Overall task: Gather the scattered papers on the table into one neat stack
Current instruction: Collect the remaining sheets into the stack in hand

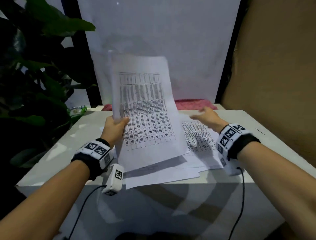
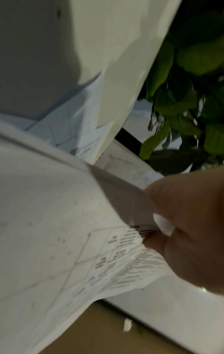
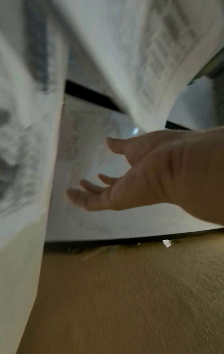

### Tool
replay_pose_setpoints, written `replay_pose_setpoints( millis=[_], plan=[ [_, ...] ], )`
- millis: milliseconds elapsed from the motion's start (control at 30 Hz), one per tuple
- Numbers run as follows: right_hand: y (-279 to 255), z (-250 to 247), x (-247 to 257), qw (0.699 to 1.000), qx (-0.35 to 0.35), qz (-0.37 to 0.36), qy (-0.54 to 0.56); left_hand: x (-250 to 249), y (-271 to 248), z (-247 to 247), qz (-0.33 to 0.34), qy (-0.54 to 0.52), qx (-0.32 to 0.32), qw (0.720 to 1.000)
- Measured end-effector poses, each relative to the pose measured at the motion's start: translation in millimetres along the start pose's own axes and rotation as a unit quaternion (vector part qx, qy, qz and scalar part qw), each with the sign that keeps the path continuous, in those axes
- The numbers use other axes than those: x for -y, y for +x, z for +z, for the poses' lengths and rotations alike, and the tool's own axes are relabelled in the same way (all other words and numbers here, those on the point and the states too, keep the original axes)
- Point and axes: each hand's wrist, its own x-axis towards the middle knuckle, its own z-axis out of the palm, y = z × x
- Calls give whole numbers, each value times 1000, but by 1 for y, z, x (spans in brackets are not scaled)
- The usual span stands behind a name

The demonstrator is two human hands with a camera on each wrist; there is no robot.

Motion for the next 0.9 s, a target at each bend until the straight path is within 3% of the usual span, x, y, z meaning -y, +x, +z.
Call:
replay_pose_setpoints(
  millis=[67, 133, 267, 367, 500, 700, 767, 900],
  plan=[
    [5, -9, -34, 987, 32, 92, -126, 6, 1, -8, -16, -18, -18, 1000],
    [4, -10, -64, 964, 79, 174, -182, 15, 3, -15, -43, -27, -38, 998],
    [0, 1, -82, 933, 57, 250, -254, 28, 6, -25, -94, -45, -64, 993],
    [0, 8, -72, 946, 57, 227, -225, 32, 5, -27, -97, -30, -62, 993],
    [3, 15, -74, 964, 77, 234, -99, 29, 1, -30, -80, -2, -31, 996],
    [7, 15, -71, 973, 100, 192, -86, 25, -3, -27, -52, 26, -33, 998],
    [9, 11, -66, 980, 71, 151, -109, 25, -5, -27, -46, 29, -35, 998],
    [12, -13, -54, 986, -67, 75, -135, 27, -8, -25, -52, 30, -27, 998]
  ],
)
